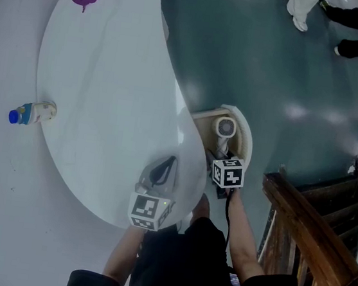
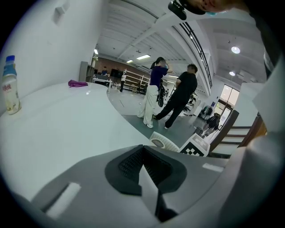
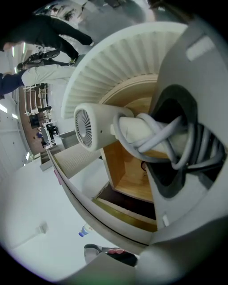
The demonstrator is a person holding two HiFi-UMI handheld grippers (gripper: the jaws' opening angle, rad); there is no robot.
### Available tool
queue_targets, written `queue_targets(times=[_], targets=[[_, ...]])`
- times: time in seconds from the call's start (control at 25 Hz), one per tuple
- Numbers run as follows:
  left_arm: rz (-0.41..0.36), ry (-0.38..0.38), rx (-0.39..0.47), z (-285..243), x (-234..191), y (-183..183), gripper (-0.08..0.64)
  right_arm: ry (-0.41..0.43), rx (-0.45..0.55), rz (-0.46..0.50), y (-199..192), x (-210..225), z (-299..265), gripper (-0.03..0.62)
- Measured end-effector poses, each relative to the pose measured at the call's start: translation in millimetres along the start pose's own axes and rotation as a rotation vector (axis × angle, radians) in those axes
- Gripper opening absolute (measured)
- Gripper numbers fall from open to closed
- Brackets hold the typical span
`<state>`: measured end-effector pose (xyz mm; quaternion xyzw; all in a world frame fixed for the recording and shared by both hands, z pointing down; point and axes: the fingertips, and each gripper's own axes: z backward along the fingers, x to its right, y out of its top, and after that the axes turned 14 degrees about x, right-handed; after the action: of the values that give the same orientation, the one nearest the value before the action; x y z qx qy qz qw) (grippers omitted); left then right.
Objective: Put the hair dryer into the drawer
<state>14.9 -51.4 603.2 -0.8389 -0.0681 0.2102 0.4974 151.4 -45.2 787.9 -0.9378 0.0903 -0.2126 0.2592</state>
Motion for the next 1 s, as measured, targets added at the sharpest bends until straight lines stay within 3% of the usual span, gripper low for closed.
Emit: queue_targets(times=[1.0], targets=[[0.012,-0.001,-0.01,-0.2,5.6,-2.7,0.006,-0.032,-0.141,-0.074,-17.3,13.0,-22.9,0.255]])
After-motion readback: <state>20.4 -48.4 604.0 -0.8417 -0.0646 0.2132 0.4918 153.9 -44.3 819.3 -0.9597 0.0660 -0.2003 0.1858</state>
